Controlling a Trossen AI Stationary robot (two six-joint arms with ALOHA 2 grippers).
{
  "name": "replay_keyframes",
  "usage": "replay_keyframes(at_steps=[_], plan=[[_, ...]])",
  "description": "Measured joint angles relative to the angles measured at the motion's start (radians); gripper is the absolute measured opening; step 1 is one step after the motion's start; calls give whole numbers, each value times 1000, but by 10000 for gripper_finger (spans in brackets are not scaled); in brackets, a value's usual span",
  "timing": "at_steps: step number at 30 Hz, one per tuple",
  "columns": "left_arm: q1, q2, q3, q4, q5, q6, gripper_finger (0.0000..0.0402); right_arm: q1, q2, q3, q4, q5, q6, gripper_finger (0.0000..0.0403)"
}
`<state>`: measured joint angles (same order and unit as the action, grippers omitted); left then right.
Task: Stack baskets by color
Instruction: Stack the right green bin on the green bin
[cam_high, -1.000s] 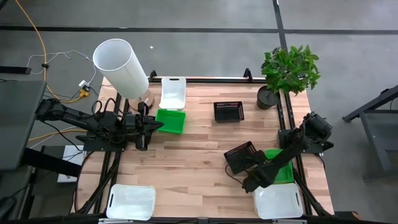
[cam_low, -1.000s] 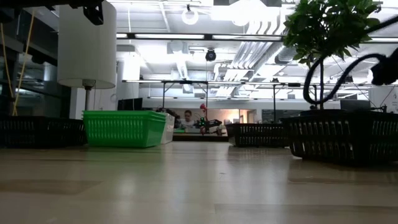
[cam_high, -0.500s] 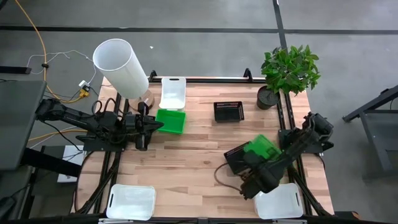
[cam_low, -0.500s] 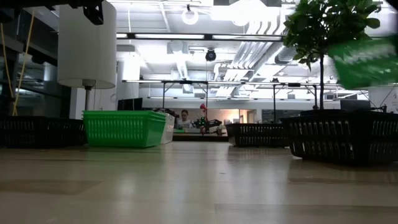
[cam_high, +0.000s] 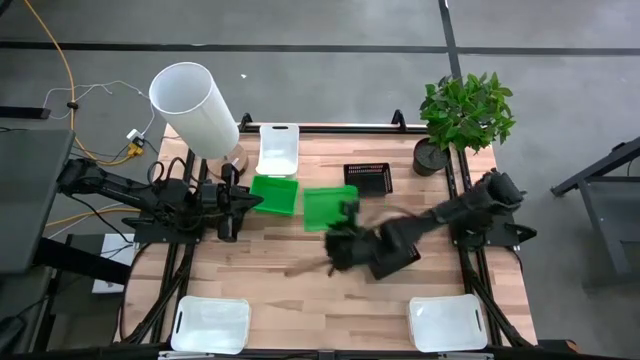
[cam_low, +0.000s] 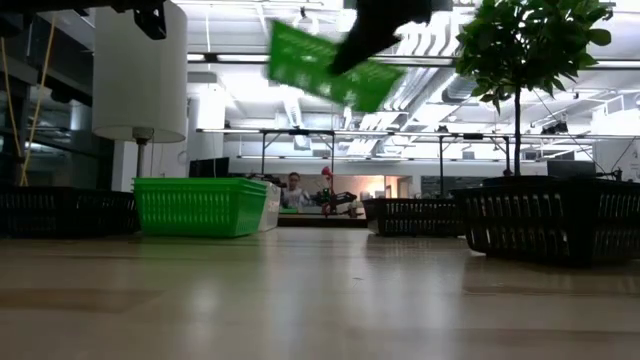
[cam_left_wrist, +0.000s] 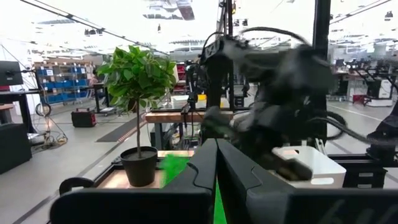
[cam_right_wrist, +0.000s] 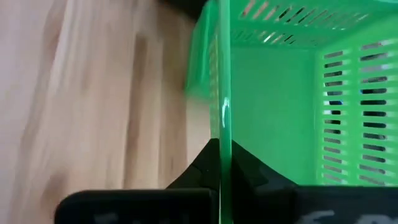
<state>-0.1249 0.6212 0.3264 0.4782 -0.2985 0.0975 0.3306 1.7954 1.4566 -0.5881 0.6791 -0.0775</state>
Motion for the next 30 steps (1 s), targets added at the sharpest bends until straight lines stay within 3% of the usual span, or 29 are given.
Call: replay_keyframes(at_steps=[2, 6, 12, 17, 23, 30], plan=[[0, 0, 0, 6, 0, 0, 0, -77, 2, -21, 137, -85, -64, 0], [-11, -1, 0, 35, 0, 5, 0, -213, 21, -31, 243, -240, -133, 0], [-44, -1, 0, 53, 0, 47, 0, -296, 81, -29, 444, -396, -230, 0], [-54, -1, -1, 76, 0, 48, 0, -300, 155, 9, 560, -448, -260, 0], [-54, 0, 0, 83, 0, 53, 0, -300, 325, 181, 562, -444, -262, 0], [-54, 2, 0, 79, -1, 54, 0, -304, 494, 403, 419, -363, -209, 0]])
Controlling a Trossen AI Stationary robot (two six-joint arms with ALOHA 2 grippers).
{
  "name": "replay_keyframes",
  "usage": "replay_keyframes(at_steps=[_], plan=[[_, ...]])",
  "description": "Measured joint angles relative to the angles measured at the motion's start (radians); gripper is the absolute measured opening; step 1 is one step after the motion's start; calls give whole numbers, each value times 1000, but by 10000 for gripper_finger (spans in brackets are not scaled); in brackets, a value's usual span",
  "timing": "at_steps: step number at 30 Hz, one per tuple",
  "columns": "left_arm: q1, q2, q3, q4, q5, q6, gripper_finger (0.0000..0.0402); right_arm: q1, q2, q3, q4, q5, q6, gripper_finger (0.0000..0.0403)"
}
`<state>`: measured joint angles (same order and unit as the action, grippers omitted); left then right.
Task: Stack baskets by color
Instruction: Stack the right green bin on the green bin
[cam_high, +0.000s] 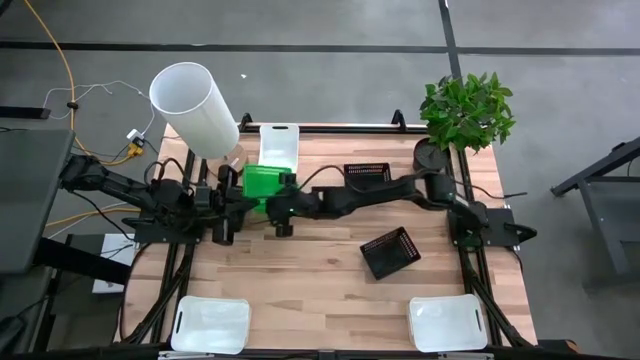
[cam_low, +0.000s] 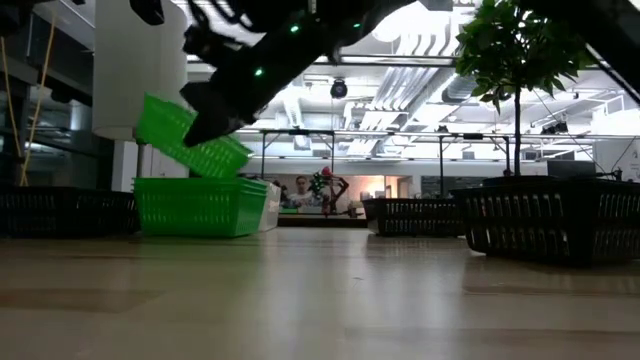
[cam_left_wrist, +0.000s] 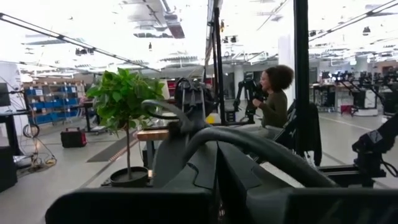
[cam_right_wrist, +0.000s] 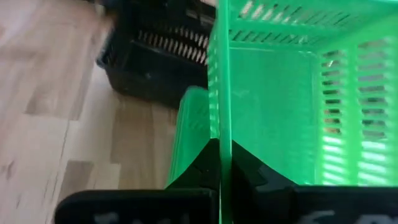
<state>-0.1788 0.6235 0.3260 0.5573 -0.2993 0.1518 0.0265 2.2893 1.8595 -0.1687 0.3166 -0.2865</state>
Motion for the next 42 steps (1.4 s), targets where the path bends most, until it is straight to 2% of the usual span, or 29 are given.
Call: replay_keyframes(at_steps=[5, 15, 24, 42], plan=[[0, 0, 0, -1, 0, 0, 0, -3, 47, 108, -191, 52, 82, 0], [0, 0, 0, 0, 3, -1, 0, 12, 47, 158, -372, 76, 129, 0], [0, 0, 0, 1, 1, -1, 0, 16, 47, 170, -407, -3, 129, 0], [0, 0, 0, 0, 0, -2, 0, 15, 46, 170, -426, -39, 76, 6]])
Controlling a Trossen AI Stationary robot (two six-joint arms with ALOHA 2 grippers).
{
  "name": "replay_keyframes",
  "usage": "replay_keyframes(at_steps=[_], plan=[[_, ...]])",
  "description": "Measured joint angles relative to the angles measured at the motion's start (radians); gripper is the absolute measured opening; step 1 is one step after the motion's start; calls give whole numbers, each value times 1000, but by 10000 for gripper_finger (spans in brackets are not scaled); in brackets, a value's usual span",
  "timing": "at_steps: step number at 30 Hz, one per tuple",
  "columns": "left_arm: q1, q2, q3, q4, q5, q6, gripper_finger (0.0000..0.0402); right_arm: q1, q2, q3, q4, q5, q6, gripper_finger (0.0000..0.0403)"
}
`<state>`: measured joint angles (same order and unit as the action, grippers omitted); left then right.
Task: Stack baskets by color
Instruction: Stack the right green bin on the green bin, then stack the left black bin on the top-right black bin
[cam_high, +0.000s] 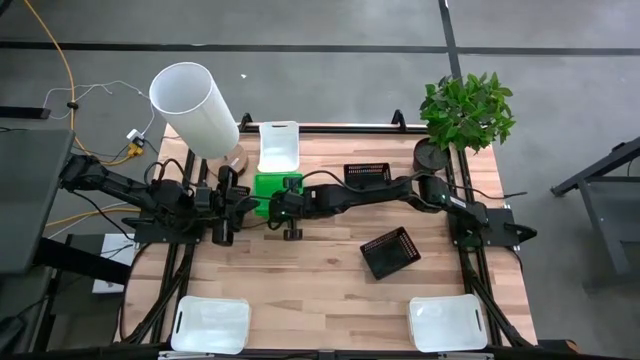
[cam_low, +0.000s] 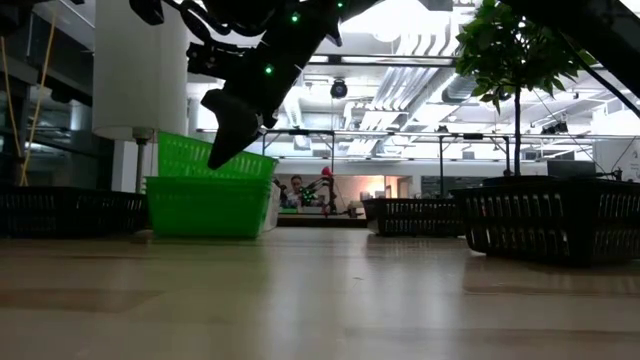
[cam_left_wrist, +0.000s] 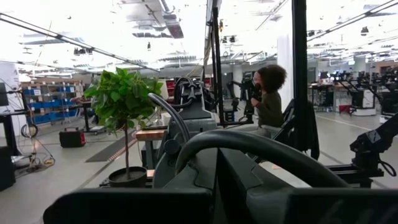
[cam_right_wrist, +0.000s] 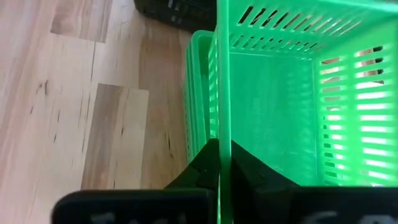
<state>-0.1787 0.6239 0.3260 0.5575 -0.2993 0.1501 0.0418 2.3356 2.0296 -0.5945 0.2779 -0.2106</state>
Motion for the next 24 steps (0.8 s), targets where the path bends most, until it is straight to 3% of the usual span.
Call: replay_keyframes(at_steps=[5, 10, 14, 18, 24], plan=[[0, 0, 0, -9, 0, 3, 0, 0, -1, 0, -3, 8, -26, 69], [0, 0, 0, -15, 0, 11, 0, 8, -11, 0, -19, 131, -87, 162], [0, 0, 0, -16, 0, 11, 0, 7, -45, 0, -136, 167, -89, 217], [1, 0, 0, -18, -4, 11, 0, 7, -102, 0, -291, 158, -22, 241], [1, 0, 2, -23, -19, 11, 0, 15, -175, -39, -428, 111, 69, 245]])
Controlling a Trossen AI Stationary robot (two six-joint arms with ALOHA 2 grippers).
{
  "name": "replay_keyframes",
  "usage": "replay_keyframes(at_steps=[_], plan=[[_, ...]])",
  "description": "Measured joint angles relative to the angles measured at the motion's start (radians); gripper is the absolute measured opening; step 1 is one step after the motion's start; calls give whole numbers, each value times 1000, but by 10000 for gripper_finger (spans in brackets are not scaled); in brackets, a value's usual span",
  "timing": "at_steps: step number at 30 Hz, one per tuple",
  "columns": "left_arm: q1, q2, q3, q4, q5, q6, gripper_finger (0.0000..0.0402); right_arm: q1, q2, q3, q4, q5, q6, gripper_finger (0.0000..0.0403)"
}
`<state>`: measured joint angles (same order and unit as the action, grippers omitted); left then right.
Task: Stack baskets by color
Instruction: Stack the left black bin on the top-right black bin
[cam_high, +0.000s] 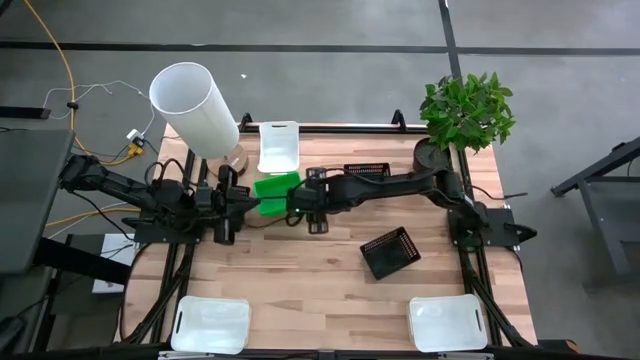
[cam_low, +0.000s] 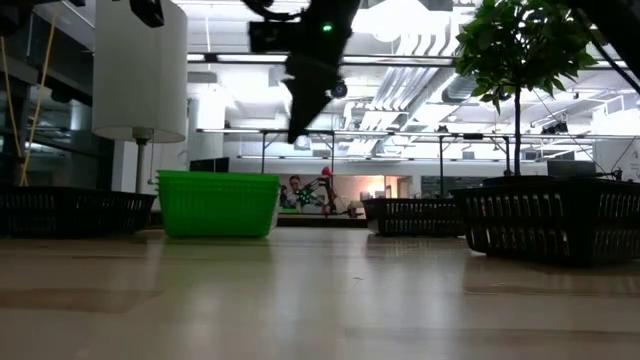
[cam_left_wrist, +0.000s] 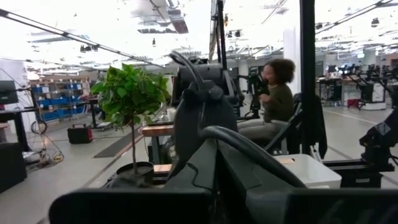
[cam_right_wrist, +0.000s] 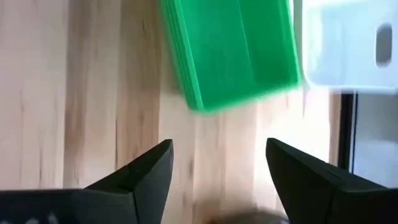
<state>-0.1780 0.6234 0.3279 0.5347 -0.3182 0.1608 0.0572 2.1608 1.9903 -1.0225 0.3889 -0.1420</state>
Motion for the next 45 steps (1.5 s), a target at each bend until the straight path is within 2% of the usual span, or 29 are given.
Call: replay_keyframes(at_steps=[4, 9, 12, 17, 21, 24, 45], plan=[[0, 0, 0, -11, -3, 0, 0, 18, -96, -160, 51, -2, 30, 245], [0, 0, 0, -13, -7, 0, 0, 26, -314, -510, 288, -16, 97, 245], [0, 0, 0, -11, -7, 0, 0, 33, -470, -745, 550, -24, 145, 245], [0, 0, 0, -10, -7, 0, 0, 77, -670, -1079, 1150, -37, 111, 245], [0, 0, 0, -14, -7, 0, 0, 97, -735, -1244, 1556, -27, 38, 245], [1, 0, 0, -15, -7, 0, 0, 102, -753, -1304, 1714, -24, 36, 245], [0, 32, -1, -22, -7, -26, 0, 102, -760, -1318, 1677, -38, 64, 245]])
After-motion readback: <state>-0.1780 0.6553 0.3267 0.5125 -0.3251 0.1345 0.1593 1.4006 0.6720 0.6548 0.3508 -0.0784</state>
